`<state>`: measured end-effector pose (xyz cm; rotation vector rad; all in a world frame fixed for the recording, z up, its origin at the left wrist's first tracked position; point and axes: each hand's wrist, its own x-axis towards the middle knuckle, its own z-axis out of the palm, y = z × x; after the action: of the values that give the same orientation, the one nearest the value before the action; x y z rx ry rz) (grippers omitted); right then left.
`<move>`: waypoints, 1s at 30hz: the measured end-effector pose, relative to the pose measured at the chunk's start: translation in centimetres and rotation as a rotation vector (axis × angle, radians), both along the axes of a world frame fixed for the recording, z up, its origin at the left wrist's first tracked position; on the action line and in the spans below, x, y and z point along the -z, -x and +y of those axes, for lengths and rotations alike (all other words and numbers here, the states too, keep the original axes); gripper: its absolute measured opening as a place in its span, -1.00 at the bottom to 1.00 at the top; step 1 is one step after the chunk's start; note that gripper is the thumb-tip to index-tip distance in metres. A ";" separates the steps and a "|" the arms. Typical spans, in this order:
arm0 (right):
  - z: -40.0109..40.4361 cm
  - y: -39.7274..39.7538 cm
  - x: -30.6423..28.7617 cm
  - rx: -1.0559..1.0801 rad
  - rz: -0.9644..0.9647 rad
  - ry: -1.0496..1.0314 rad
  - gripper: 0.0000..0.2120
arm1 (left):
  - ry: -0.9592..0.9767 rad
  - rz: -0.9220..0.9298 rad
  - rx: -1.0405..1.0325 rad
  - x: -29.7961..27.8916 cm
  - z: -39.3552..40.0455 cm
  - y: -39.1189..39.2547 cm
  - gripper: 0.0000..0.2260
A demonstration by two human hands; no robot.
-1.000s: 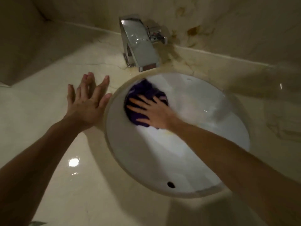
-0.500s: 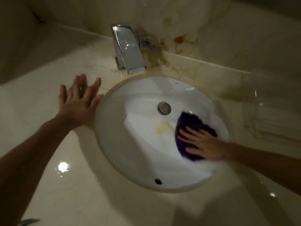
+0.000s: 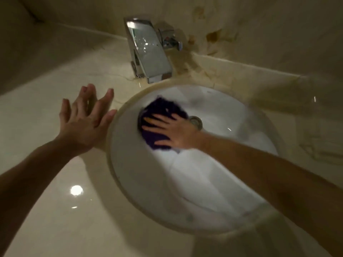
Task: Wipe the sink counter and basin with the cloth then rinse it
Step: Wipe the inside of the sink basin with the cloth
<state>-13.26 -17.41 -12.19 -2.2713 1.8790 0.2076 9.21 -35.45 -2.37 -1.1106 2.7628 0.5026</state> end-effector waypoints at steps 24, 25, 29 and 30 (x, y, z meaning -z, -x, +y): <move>20.4 -3.0 -8.7 0.811 -0.160 -0.773 -0.39 | -0.037 -0.017 0.018 -0.3 -0.3 -0.2 -0.41; 19.7 -4.8 -8.5 0.947 -0.251 -0.758 -0.42 | -0.038 -0.014 0.027 -0.3 -0.3 -0.2 -0.41; 16.4 -11.0 -7.1 1.232 -0.378 -0.690 -0.43 | -0.043 -0.020 0.026 -0.6 -0.2 -0.1 -0.43; 15.1 -12.5 -6.9 1.293 -0.405 -0.672 -0.42 | -0.042 -0.026 0.029 -0.6 -0.1 -0.1 -0.43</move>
<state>-0.79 -2.30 -5.26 -0.4186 2.1455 0.1202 9.35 -35.54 -1.76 -1.0583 2.7291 0.5358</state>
